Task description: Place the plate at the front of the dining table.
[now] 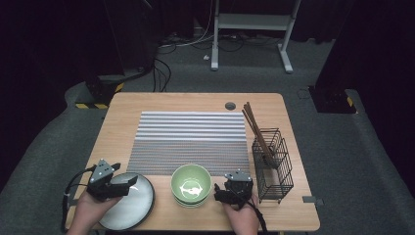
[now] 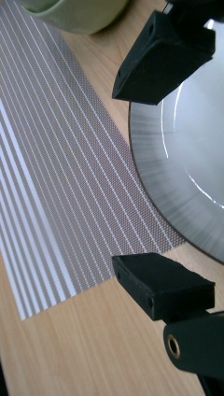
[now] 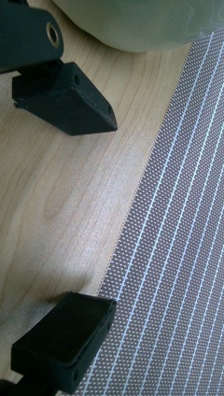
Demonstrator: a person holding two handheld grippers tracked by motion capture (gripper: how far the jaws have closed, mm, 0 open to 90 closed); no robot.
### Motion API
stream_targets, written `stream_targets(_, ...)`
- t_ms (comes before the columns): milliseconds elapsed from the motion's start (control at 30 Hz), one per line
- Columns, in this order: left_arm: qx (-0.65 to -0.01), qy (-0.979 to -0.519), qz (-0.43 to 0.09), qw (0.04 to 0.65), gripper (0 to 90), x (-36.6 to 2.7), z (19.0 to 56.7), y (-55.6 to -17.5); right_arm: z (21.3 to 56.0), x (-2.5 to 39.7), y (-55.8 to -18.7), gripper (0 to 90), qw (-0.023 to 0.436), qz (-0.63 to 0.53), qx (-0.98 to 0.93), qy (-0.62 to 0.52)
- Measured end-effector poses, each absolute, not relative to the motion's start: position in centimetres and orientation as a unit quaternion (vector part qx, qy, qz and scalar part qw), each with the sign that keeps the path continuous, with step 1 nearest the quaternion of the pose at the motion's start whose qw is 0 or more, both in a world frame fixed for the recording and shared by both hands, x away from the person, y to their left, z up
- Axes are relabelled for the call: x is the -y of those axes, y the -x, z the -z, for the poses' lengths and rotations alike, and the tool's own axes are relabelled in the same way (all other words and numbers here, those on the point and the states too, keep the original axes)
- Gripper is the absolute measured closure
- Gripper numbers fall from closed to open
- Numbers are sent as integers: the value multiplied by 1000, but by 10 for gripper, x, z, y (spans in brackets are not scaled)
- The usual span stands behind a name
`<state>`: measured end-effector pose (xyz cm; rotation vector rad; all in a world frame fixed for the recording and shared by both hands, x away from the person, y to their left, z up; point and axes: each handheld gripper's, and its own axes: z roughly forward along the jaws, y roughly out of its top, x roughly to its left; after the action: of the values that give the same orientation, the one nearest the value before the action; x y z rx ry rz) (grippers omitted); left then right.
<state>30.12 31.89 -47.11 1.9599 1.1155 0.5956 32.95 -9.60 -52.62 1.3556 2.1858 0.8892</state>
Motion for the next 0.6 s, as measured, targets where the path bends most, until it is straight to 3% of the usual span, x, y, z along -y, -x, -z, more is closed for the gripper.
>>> stream_targets(600,-432,-764,-221,426,197,-324,467,-303,526,98,-328,133,204,-323,-787,-484)
